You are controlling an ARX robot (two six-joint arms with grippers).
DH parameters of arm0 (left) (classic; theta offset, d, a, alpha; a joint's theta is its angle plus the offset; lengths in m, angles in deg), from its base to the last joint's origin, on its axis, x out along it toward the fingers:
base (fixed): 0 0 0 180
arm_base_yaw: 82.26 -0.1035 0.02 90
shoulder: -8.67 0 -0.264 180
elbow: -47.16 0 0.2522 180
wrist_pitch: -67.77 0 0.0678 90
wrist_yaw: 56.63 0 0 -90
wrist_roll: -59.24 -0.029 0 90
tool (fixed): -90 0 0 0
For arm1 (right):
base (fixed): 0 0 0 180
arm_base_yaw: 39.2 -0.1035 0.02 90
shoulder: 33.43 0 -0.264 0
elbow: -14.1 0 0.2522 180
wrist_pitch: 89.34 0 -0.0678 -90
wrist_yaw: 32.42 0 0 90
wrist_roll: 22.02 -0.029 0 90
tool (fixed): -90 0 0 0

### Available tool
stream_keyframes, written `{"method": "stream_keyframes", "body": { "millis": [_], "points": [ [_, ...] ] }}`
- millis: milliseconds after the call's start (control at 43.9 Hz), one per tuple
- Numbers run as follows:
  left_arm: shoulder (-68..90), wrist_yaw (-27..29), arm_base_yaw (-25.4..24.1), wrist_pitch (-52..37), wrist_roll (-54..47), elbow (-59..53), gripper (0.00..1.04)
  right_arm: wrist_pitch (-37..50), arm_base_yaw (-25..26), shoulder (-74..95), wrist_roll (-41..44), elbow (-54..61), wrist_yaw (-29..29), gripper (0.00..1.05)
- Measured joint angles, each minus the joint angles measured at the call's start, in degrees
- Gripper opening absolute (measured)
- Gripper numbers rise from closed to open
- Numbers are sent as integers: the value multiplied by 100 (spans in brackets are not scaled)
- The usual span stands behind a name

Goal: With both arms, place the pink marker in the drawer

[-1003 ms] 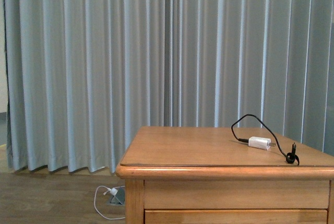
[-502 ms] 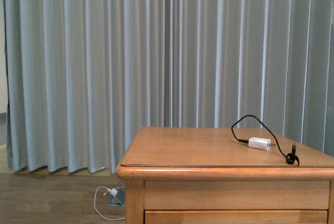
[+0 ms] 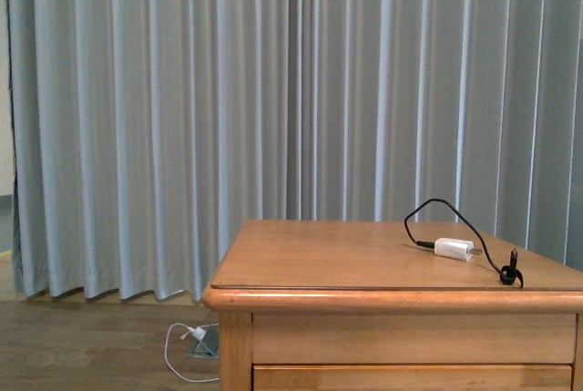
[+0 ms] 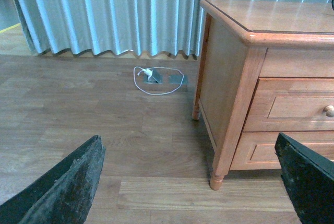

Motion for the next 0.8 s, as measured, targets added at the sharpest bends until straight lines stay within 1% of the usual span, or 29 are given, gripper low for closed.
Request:
{"method": "stream_keyframes", "body": {
  "millis": [91,502,570,707,798],
  "points": [
    [0,0,0,0,-2,0,99,-79,0,-284,-2,-2,0,2],
    [0,0,0,0,-2,0,99,-109,-2,-293,0,0,0,2],
    [0,0,0,0,-2,0,99,-109,-2,-293,4,0,0,12],
    [0,0,0,0,-2,0,99,-109,0,-293,4,0,0,45],
    [0,0,0,0,-2,0,99,-109,-2,-293,2,0,0,63]
  ]
}}
